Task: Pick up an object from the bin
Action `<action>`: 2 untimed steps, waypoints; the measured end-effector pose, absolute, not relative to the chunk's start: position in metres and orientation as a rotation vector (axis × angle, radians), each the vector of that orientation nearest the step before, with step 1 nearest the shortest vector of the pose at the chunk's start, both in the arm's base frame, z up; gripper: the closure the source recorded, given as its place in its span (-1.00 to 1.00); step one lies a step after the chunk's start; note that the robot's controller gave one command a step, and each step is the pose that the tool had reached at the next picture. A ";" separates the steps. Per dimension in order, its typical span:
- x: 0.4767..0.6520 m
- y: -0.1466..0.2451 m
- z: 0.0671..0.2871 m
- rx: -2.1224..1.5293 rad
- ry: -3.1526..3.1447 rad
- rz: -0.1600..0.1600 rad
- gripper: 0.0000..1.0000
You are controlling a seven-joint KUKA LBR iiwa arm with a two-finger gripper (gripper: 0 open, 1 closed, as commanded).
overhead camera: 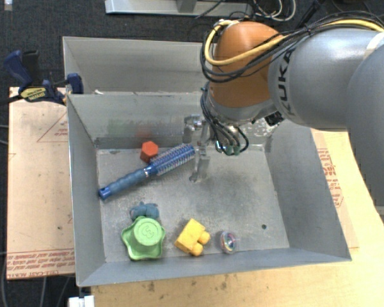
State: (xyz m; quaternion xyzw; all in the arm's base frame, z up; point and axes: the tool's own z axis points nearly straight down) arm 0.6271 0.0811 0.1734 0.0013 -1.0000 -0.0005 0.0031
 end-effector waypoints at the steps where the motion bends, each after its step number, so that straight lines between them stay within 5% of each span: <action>1: 0.650 0.130 0.066 0.230 -3.131 -0.003 -1.00; 2: 0.652 0.128 0.069 0.227 -3.134 0.002 1.00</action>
Offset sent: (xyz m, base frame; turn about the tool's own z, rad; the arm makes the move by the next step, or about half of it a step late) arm 0.0243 0.0472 -0.1034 -0.1429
